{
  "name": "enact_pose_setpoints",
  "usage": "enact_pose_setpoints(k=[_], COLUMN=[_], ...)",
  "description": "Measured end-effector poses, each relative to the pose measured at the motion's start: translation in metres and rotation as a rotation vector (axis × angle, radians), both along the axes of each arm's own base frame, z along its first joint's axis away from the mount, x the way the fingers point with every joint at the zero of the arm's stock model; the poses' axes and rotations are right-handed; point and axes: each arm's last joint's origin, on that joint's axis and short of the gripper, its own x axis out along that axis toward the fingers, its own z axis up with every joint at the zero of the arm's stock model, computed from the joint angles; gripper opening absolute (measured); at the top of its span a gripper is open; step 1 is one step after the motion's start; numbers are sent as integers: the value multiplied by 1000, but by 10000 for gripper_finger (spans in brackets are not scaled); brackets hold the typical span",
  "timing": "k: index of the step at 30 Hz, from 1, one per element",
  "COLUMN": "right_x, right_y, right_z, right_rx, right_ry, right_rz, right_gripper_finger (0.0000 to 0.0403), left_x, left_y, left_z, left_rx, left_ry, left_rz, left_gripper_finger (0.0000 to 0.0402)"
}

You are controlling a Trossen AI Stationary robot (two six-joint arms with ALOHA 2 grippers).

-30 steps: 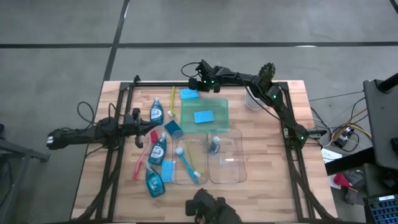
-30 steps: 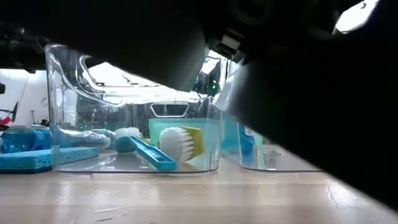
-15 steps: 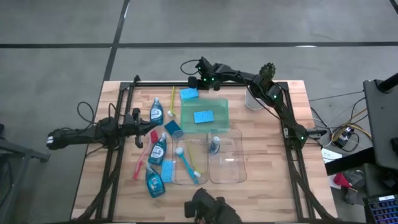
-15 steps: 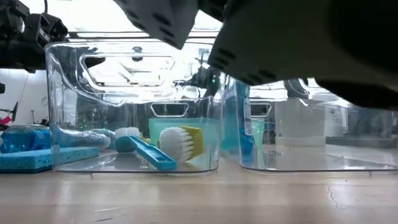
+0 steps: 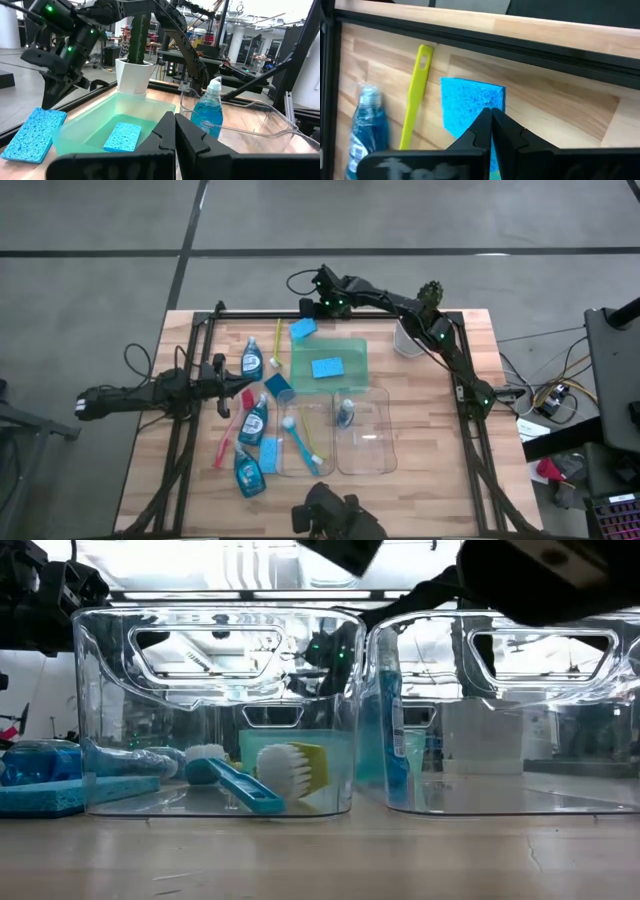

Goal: Pick & Place Kitchen Sink Supplies
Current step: Put the blue sponge into the green bin

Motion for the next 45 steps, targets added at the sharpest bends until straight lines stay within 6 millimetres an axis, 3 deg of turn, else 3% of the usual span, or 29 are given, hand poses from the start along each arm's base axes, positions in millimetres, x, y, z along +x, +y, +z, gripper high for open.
enact_pose_setpoints(k=[15, 31, 35, 45], right_x=[-3, -3, -6, -16], right_y=[4, 12, 12, 13], right_z=[28, 24, 18, -14], right_rx=[-20, 31, 58, 126], right_ry=[49, 90, 116, 192], right_rz=[61, 53, 57, 36], right_gripper_finger=[7, 14, 44, 162], left_x=[0, 0, 0, 0], left_y=[0, 0, 0, 0], left_z=[0, 0, 0, 0], left_rx=[0, 0, 0, 0], left_ry=[0, 0, 0, 0], left_rz=[0, 0, 0, 0], left_gripper_finger=[0, 0, 0, 0])
